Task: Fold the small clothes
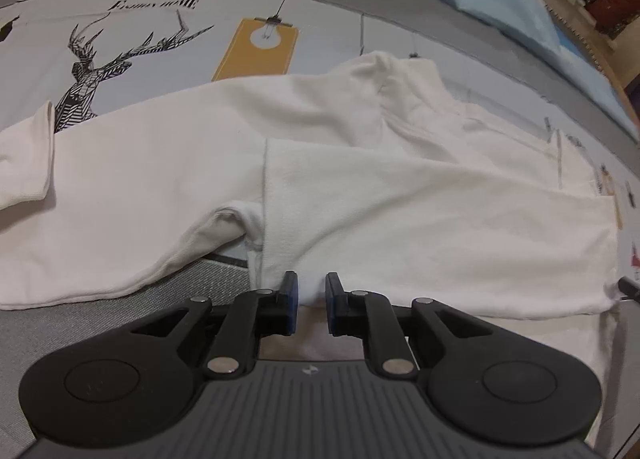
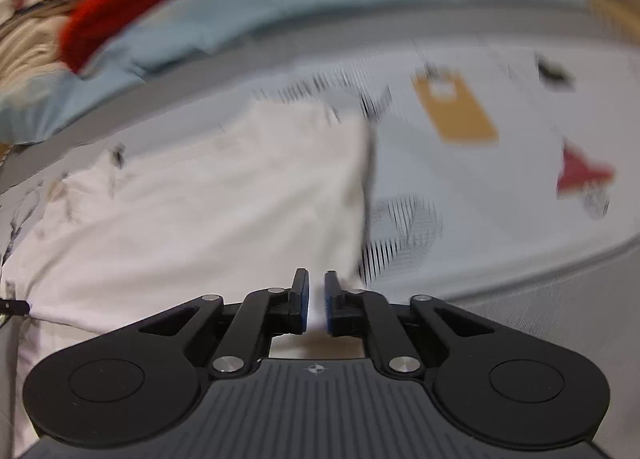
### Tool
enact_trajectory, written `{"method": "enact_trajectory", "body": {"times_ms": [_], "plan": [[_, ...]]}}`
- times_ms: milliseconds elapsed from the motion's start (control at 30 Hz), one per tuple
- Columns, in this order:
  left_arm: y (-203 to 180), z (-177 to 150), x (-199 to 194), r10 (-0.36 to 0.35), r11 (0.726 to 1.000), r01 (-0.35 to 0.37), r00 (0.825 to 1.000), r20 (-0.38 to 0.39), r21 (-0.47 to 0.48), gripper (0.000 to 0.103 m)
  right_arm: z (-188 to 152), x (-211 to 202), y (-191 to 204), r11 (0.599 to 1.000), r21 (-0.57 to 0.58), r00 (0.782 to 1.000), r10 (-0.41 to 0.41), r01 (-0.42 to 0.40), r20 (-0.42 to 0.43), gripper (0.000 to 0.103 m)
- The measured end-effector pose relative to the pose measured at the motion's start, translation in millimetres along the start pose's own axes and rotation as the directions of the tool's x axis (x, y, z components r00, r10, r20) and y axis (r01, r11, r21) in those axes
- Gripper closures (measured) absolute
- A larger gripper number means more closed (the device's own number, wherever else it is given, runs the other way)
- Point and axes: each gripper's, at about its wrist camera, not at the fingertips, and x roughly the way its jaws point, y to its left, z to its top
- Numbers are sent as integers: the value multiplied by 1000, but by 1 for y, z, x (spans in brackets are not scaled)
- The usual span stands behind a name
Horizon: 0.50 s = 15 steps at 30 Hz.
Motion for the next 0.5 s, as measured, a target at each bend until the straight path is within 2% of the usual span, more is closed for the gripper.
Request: {"method": "enact_trajectory", "body": {"times_ms": [67, 167, 200, 267, 333, 400, 433, 467, 500], "plan": [[3, -3, 6, 5, 1000, -5, 1000, -28, -6, 87, -11, 16, 4, 997, -38, 992, -70, 67, -102, 93], [3, -3, 1, -8, 1000, 8, 999, -33, -12, 87, -3, 0, 20, 991, 2, 987, -136, 137, -83, 93], [4, -2, -5, -23, 1000, 23, 1000, -15, -11, 86, 4, -12, 27, 990, 31, 989, -138, 140, -55, 93], [6, 3, -18, -48, 999, 48, 998, 33, -8, 85, 15, -41, 46, 993, 79, 995, -94, 92, 28, 90], [13, 7, -31, -46, 999, 48, 995, 90, -17, 85, 22, -71, 75, 995, 84, 991, -66, 56, 116, 81], [25, 11, -43, -20, 999, 27, 988, 152, -45, 85, 23, -93, 102, 997, 75, 980, -32, 18, 197, 65], [33, 12, -46, -3, 997, 17, 983, 183, -73, 85, 21, -99, 114, 998, 66, 973, -5, -10, 231, 62], [45, 13, -50, 19, 993, 6, 977, 213, -116, 81, 17, -101, 124, 998, 58, 966, 24, -40, 258, 61], [56, 14, -53, 40, 988, -3, 972, 233, -157, 71, 12, -99, 133, 996, 51, 960, 52, -69, 276, 61]]}}
